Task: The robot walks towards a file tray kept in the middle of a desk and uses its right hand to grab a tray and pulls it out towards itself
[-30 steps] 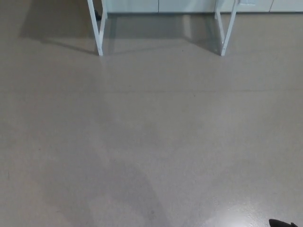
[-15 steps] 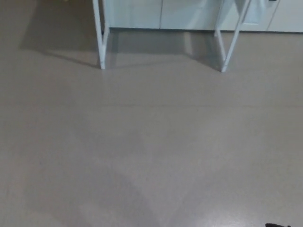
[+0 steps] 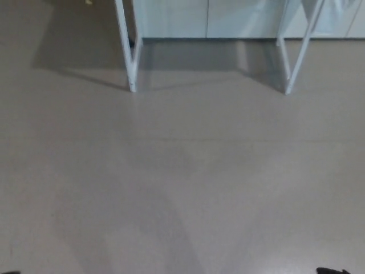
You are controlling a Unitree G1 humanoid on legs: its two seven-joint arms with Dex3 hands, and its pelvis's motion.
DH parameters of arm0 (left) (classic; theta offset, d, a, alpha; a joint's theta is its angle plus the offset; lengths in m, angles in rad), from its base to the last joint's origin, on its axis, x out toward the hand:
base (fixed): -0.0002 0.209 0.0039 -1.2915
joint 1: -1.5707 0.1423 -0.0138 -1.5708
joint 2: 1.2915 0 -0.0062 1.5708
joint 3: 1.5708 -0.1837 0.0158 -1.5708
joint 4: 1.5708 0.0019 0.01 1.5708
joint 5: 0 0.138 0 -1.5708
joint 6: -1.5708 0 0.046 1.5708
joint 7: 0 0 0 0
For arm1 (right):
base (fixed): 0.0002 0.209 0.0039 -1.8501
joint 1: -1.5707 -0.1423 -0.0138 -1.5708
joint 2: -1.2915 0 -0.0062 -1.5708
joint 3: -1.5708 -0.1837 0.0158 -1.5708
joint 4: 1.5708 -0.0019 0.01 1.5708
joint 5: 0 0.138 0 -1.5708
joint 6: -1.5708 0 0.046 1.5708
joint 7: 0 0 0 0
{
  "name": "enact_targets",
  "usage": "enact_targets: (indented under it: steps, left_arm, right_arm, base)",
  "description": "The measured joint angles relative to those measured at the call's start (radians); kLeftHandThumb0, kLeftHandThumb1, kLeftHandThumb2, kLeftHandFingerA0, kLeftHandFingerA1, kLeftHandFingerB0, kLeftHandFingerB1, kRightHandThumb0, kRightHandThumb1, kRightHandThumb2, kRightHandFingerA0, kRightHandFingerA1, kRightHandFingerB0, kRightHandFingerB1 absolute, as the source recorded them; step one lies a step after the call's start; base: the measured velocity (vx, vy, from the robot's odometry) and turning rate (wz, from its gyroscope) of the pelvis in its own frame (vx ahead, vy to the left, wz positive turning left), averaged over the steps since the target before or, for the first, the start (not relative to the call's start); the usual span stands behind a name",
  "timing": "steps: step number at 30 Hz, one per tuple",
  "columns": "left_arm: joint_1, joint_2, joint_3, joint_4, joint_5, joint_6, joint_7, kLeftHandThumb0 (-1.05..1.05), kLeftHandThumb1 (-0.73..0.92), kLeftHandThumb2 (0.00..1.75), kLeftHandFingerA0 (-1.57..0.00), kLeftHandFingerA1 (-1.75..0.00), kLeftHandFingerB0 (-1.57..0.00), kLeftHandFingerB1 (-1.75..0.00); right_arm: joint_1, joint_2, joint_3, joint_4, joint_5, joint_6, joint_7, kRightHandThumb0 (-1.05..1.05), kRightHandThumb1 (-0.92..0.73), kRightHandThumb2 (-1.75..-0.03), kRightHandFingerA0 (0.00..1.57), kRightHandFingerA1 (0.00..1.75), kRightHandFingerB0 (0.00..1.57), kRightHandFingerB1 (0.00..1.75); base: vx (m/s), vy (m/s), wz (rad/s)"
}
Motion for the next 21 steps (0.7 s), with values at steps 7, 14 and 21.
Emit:
enact_targets:
  steps: [7, 14, 21]
  left_arm:
    - [0.016, -0.064, -0.006, -0.117, -0.01, 0.028, 0.0, -0.03, 0.42, 0.87, -0.28, -0.56, -0.22, -0.52]
    - [0.032, -0.107, -0.015, -0.177, -0.01, 0.069, 0.012, -0.03, 0.4, 0.86, -0.31, -0.57, -0.24, -0.52]
    - [0.034, -0.074, -0.056, -0.121, 0.035, 0.066, 0.052, -0.05, 0.38, 0.85, -0.34, -0.58, -0.24, -0.52]
  right_arm:
    - [0.002, -0.005, 0.007, 0.005, -0.006, -0.006, -0.006, -0.24, -0.66, -0.59, 0.45, 0.41, 0.29, 0.36]
    - [0.015, -0.005, 0.015, 0.018, -0.01, -0.016, -0.009, -0.25, -0.66, -0.6, 0.45, 0.41, 0.3, 0.36]
    - [0.007, -0.003, 0.019, 0.006, -0.015, -0.023, -0.013, -0.24, -0.66, -0.59, 0.45, 0.4, 0.3, 0.36]
  base:
    - [0.25, 0.005, -0.08]
    - [0.29, 0.254, -0.25]
    - [0.24, 0.136, 0.05]
